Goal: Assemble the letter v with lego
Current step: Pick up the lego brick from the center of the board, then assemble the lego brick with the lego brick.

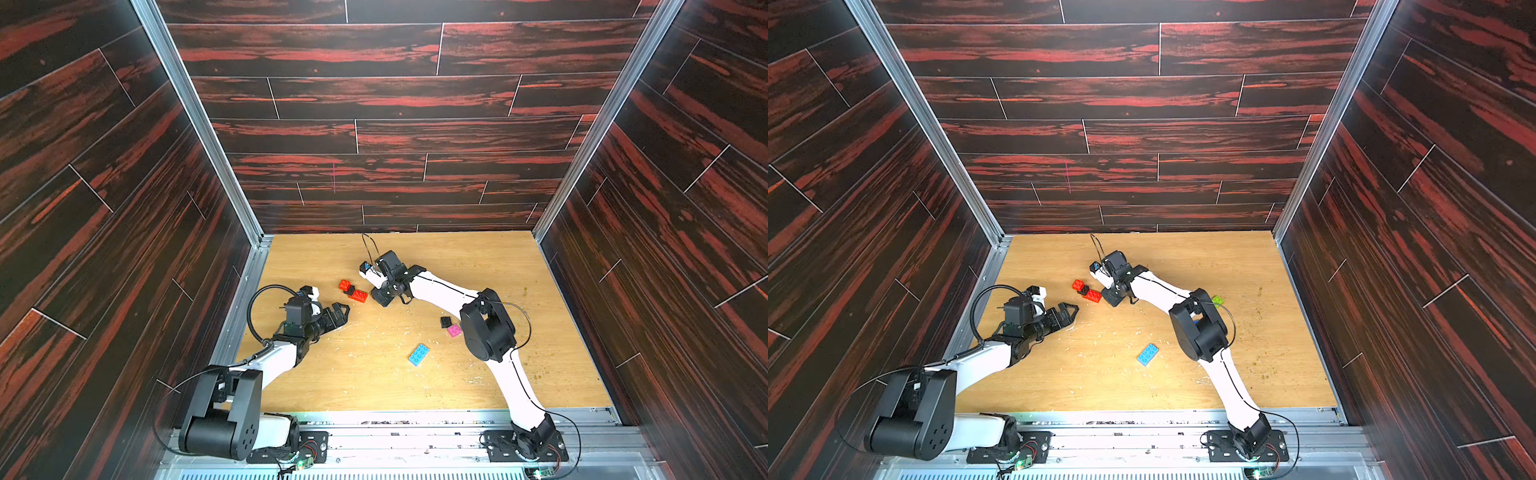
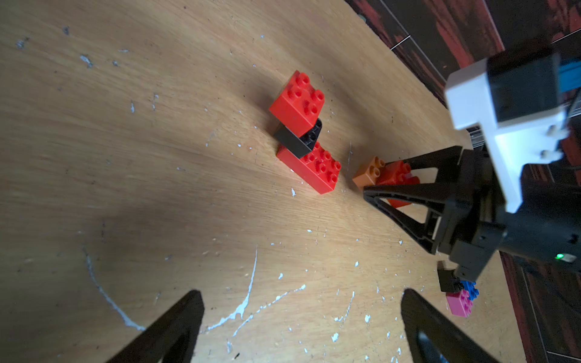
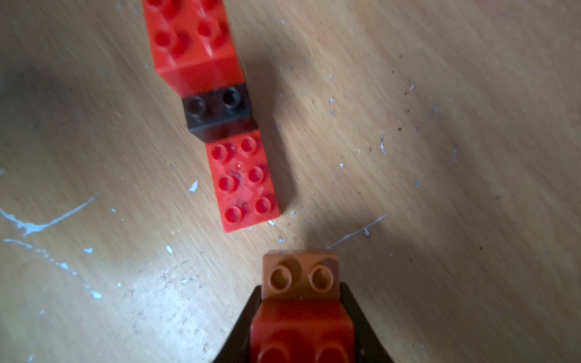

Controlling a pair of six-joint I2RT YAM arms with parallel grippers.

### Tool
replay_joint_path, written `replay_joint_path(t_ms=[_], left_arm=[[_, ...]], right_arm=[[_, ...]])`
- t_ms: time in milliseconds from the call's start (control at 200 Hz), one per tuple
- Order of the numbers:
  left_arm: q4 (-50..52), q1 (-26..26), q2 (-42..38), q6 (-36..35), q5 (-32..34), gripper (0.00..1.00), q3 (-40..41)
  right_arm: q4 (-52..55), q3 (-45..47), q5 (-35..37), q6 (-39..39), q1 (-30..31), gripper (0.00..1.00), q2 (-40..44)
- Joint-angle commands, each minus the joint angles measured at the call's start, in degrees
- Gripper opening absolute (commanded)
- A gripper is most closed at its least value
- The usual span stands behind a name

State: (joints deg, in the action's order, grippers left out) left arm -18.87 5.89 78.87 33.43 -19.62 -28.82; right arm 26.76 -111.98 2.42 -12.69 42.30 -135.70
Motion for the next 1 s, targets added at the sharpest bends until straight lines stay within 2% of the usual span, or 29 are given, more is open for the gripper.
replay_joint_path(t_ms=[0, 501, 992], left_arm=[[0.1, -0.2, 0.5, -1.0, -0.6, 1.00, -1.6], [0.0, -0.2, 1.0, -1.0, -1.1, 1.00, -1.8], [-0.2, -0.1, 1.2, -0.8, -1.4, 1.00, -1.7]], right_arm=[[1.9, -1.7, -1.9, -0.6, 0.5, 0.24, -1.2], [4.6, -8.3, -1.6, -0.9, 2.1, 0.24, -5.2], [5.3, -8.0, -2.6, -1.9, 2.3, 0.24, -6.1]])
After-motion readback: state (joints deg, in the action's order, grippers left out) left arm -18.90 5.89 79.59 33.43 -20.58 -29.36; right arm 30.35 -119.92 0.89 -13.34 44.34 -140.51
